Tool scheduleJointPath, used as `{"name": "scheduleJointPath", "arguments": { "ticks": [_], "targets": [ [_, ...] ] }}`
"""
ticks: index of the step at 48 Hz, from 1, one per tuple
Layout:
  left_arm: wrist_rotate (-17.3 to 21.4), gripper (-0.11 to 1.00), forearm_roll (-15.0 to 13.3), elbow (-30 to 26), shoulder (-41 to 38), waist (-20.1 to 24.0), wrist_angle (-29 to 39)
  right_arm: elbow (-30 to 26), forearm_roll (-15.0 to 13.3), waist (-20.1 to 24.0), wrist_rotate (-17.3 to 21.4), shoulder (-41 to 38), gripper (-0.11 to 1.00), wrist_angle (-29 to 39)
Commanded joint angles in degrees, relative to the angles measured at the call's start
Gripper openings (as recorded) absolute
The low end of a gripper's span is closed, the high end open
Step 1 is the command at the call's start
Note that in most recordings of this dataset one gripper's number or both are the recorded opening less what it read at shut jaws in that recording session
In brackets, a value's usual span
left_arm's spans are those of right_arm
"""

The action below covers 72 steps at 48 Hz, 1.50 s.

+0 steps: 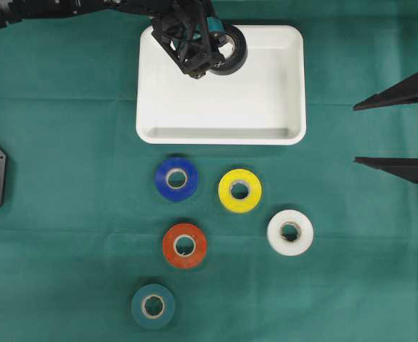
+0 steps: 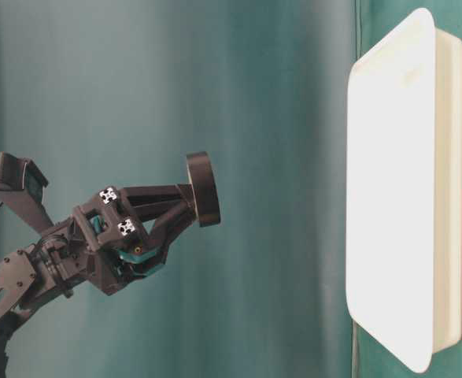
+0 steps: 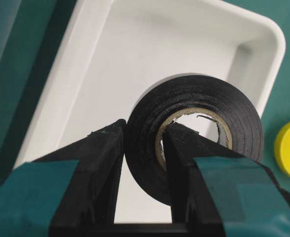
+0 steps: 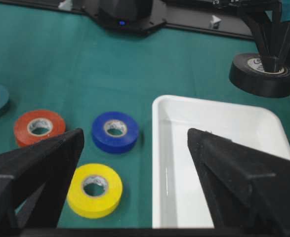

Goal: Pick up the tape from a random location and place it into the white case.
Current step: 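Lower the black roll into the tray and open the left gripper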

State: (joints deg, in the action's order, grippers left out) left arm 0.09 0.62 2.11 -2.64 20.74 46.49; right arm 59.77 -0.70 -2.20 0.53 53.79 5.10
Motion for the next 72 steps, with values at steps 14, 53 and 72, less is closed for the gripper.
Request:
{"name": "scheduleJointPath", "arguments": {
  "ticks": [14,53,72],
  "targets": [
    [-0.18,0.19,-0.09,-0.62,2.20,-0.09,-0.18,-1.67,0.00,-0.18,-0.09,-0.26,0.91,-0.26],
    [-0.18,0.19,-0.09,6.68,-4.75,0.26,-8.96,-1.41,0.00,-0.18,-0.18,-1.05,0.91,-0.44],
    [-0.26,0.19,-0.09,9.14,-9.32,1.14,-13.01,-1.23,-0.35,-0.18,-0.18,-2.20,0.91,-0.62]
  ]
}}
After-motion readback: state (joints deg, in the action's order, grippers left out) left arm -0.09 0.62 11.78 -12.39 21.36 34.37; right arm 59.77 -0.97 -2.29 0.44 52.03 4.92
